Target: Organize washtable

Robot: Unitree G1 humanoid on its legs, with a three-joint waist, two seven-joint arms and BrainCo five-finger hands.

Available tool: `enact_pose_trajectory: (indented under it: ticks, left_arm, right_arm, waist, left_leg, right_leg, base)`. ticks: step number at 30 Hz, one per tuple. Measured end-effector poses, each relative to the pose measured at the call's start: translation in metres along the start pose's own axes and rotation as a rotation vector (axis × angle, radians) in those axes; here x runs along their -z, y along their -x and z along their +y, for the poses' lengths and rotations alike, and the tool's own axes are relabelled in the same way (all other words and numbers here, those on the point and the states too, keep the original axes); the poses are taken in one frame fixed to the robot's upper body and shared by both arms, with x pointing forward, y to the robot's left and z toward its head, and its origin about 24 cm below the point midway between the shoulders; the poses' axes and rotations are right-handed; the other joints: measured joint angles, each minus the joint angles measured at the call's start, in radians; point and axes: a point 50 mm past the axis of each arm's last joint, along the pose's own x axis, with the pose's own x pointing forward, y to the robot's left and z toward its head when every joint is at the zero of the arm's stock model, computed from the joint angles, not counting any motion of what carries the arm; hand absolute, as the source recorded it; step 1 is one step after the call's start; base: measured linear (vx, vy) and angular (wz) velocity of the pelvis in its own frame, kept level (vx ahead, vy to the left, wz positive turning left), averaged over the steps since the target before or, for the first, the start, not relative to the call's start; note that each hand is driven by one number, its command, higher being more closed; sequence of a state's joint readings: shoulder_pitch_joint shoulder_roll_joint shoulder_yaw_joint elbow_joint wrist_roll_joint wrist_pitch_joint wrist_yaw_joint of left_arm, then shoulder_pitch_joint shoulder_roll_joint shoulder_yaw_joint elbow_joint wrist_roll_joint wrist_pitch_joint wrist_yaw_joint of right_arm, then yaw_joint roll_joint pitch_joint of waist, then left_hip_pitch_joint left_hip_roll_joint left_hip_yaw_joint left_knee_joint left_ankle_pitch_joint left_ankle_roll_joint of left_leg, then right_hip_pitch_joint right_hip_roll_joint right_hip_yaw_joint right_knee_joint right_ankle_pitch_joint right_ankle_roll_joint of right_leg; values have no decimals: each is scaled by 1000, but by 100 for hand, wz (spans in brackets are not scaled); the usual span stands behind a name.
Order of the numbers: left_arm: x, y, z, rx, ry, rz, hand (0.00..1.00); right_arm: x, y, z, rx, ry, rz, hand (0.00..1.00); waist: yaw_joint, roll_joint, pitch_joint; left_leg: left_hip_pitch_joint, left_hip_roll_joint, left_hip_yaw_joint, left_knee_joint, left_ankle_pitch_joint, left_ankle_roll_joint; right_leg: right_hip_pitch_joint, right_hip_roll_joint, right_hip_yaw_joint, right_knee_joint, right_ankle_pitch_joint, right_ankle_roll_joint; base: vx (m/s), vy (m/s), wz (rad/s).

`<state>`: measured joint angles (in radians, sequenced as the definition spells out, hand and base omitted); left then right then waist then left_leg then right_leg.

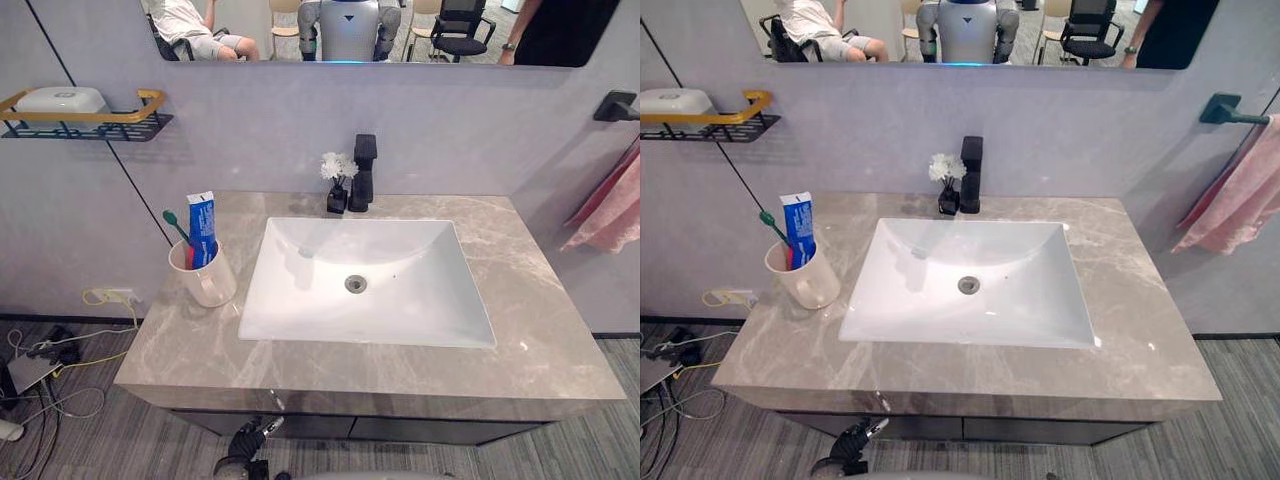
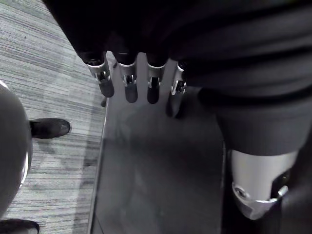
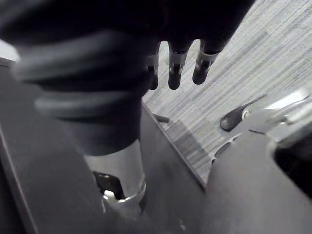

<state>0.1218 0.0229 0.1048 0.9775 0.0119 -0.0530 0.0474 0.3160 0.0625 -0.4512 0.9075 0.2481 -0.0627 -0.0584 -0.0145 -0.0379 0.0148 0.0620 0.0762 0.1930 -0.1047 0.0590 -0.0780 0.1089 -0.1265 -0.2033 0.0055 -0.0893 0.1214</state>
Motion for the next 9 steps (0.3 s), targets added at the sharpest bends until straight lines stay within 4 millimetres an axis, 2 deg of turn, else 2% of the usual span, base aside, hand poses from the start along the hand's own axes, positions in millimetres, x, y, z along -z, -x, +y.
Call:
enact_pose_trajectory:
  ticks: [9]
  left_arm:
    - [-4, -4, 3, 7, -51, 8, 0]
  right_arm:
    - [-10, -8, 17, -41, 39, 6, 0]
  waist:
    - [-1, -6, 36]
  left_leg:
    - [2, -6, -27, 0, -2, 0]
  right_leg:
    - [14, -2, -13, -10, -1, 1]
  base:
    - [2, 0, 4]
